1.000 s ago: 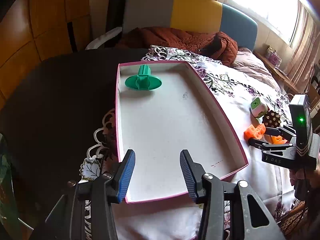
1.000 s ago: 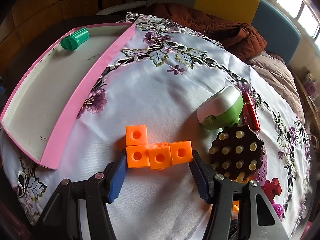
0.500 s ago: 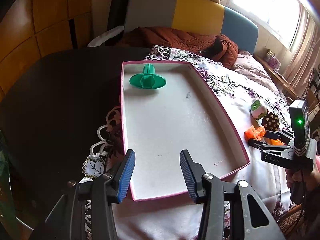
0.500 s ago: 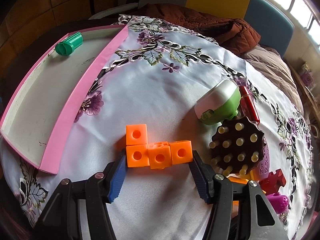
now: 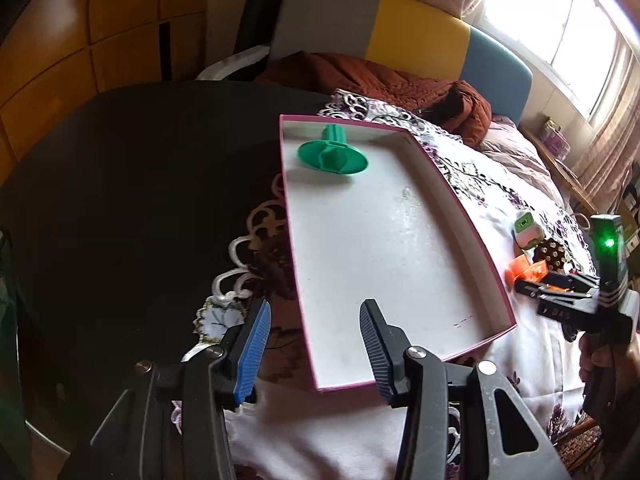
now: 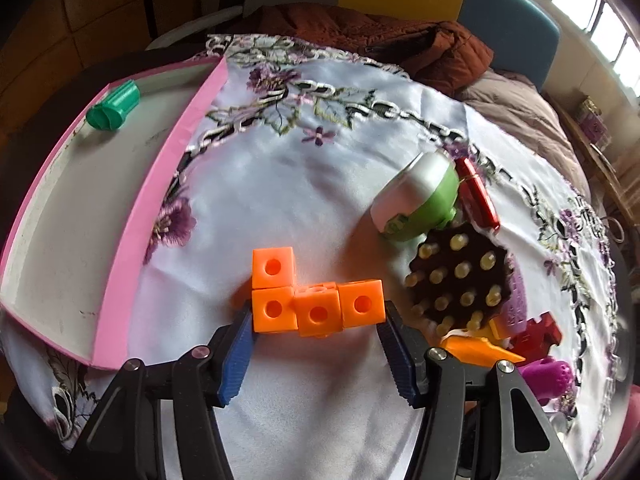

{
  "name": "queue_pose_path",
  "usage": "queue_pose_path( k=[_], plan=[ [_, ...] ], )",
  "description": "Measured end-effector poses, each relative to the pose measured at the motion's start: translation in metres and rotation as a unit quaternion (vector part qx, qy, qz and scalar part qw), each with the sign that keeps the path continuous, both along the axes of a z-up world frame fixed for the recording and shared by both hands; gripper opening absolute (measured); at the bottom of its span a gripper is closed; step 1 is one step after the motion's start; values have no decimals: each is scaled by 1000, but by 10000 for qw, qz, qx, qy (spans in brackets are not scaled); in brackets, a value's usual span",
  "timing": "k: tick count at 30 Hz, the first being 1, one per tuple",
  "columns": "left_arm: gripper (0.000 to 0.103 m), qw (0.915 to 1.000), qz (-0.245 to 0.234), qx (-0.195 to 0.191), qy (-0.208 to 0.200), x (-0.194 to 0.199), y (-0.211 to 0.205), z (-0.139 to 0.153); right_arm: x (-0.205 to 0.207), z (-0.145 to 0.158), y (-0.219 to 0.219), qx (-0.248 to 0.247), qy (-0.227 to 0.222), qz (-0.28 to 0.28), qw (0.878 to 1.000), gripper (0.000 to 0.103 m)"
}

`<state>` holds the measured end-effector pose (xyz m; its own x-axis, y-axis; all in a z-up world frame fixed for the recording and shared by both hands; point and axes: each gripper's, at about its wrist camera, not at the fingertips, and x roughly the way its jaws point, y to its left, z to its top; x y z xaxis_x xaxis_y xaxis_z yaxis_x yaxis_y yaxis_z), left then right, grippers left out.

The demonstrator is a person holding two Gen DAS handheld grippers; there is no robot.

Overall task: Organize rigid objects
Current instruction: 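Carry the orange linked cubes into the tray and open the right tool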

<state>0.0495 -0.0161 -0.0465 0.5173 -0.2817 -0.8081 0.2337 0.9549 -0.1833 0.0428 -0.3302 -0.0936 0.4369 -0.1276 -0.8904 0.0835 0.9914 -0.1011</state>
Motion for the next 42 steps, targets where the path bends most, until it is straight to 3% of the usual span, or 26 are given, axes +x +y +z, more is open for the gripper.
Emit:
queue_pose_path(
  k=[6,12,17,29,34,42],
  plan=[
    [47,9998,176,-88,63,6,13,-4,14,37,19,157,-444,104,9988,60],
    [47,9997,227,-125,44,9,19,-4,56,55,63,327,-680,528,9957,60],
    [47,9996,240,-111,54,12,23,-5,99,48,96,424,-591,782,9943,60],
    [47,9994,297,-71,134,16,28,-10,167,8,137,-34,-104,1110,9938,60],
    [47,9994,327,-29,95,16,29,-9,171,-4,136,-180,-78,1022,9946,63],
    [47,9993,380,-35,11,12,31,-3,153,9,130,-100,-261,1038,9942,71]
  ],
)
